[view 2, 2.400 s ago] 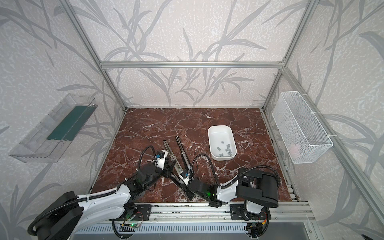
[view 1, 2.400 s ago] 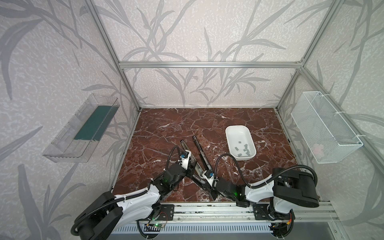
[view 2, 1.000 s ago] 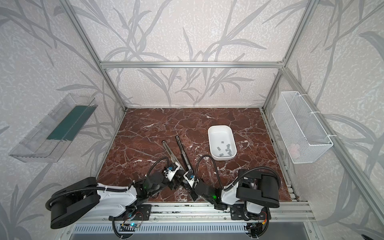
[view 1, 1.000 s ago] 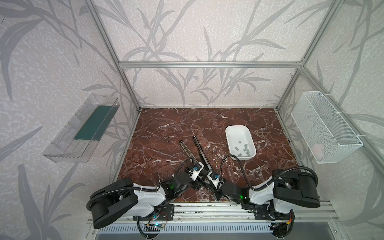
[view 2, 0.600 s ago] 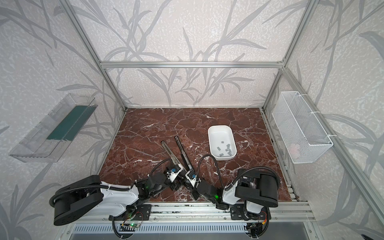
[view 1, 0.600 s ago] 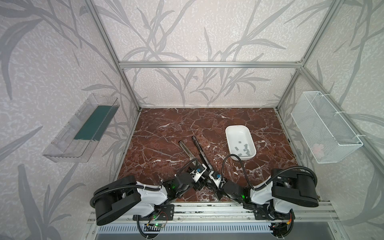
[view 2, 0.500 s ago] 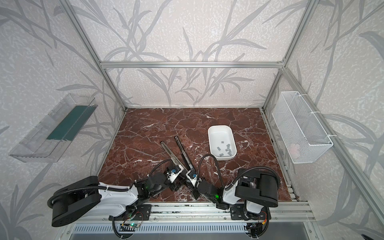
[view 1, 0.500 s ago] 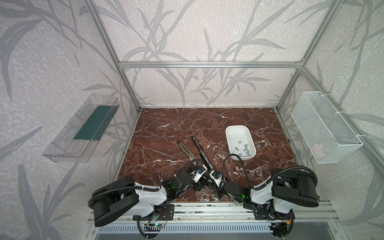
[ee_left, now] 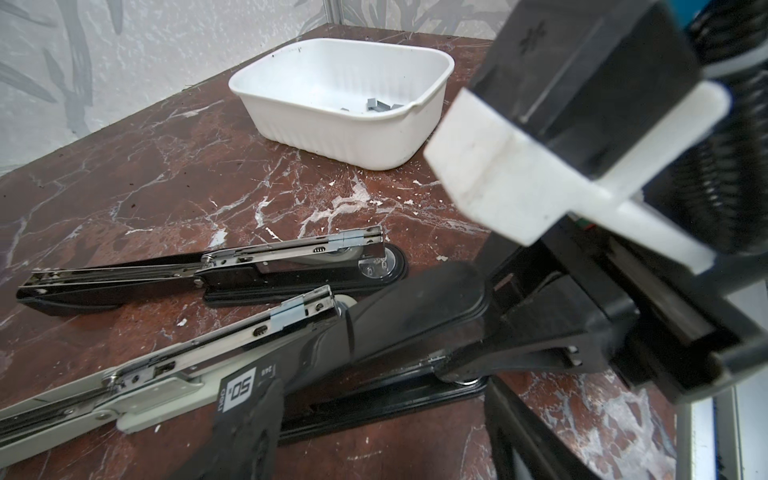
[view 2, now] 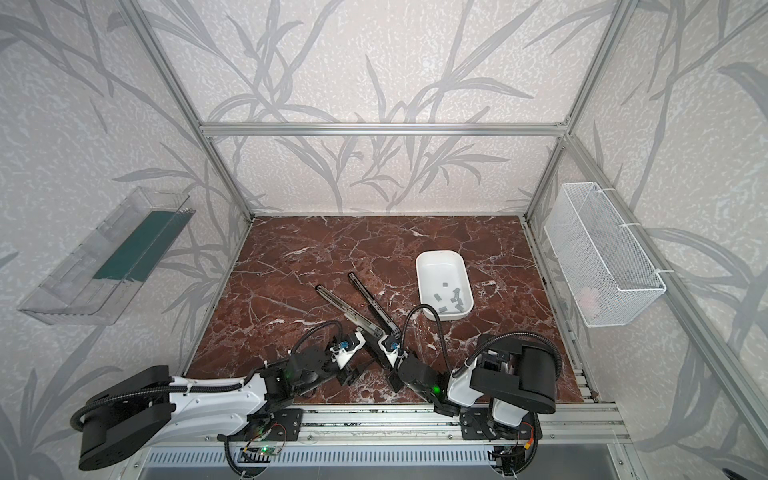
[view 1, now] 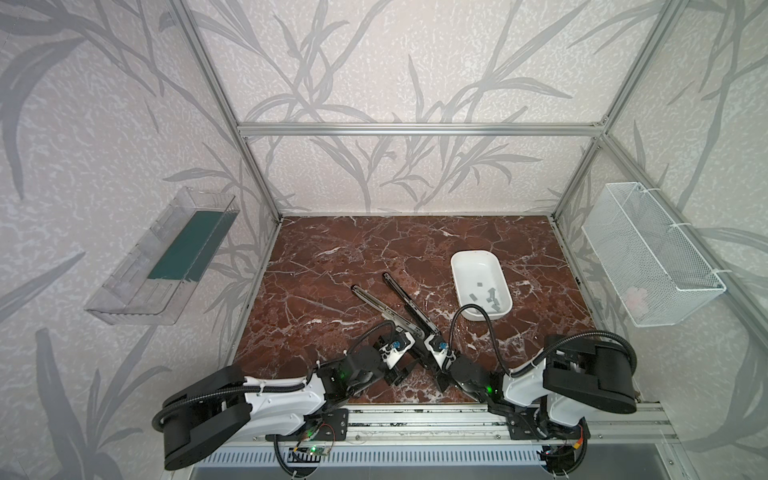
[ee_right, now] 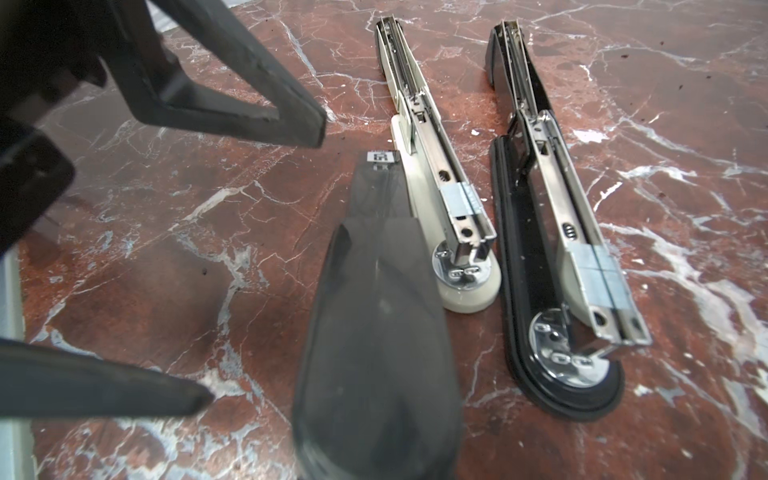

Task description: Load the staples into the stapler

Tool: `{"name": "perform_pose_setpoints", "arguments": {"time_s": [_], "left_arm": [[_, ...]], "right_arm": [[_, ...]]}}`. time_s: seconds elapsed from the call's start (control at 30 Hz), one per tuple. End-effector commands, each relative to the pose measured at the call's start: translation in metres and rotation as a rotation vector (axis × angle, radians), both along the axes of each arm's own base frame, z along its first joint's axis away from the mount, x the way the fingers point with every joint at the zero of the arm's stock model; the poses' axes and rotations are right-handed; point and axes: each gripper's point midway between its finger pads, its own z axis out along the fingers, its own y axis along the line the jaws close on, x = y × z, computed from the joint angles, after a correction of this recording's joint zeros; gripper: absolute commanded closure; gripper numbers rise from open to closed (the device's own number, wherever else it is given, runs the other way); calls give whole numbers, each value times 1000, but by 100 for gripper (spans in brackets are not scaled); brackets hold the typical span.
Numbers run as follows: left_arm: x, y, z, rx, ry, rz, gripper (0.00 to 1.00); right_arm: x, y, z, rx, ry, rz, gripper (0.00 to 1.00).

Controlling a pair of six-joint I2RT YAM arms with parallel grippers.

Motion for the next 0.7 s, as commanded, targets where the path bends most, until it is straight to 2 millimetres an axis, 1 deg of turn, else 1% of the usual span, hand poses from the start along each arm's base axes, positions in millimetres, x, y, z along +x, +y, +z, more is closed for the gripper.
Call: {"name": "perform_pose_setpoints", "arguments": {"time_s": [0.0,0.1,0.13,0.23,0.27,0.33,0.37,0.47,0.53,0.6,0.67], "left_arm": [[1,10,1,-3,-29,26,23],[9,17,13,-36,-54,92,22],[15,21,16,-41,-50,137,21],[34,39,26,-90,-12,325,21],[39,45,29,-116,-3,384,21],[48,57,35,-183,10,492,21],[49,60,37,-210,19,515,21],[52,62,40,-227,52,556,21],[54,59,39,-194,73,562,21],[56,56,38,-171,96,574,21],[57,53,34,-150,121,585,21]], "right_arm": [[6,-14,-16,-86,8,-43,85],[4,-11,-9,-85,22,-32,81],[4,-10,-6,-86,24,-29,78],[4,-13,6,-68,20,-34,66],[2,-18,5,-88,26,-39,63],[2,-22,13,-88,23,-47,59],[2,-24,17,-85,22,-50,57],[0,-30,28,-72,21,-55,51],[-1,-33,37,-61,21,-55,47],[-3,-35,49,-49,24,-51,45],[-3,-36,60,-34,28,-55,46]]}}
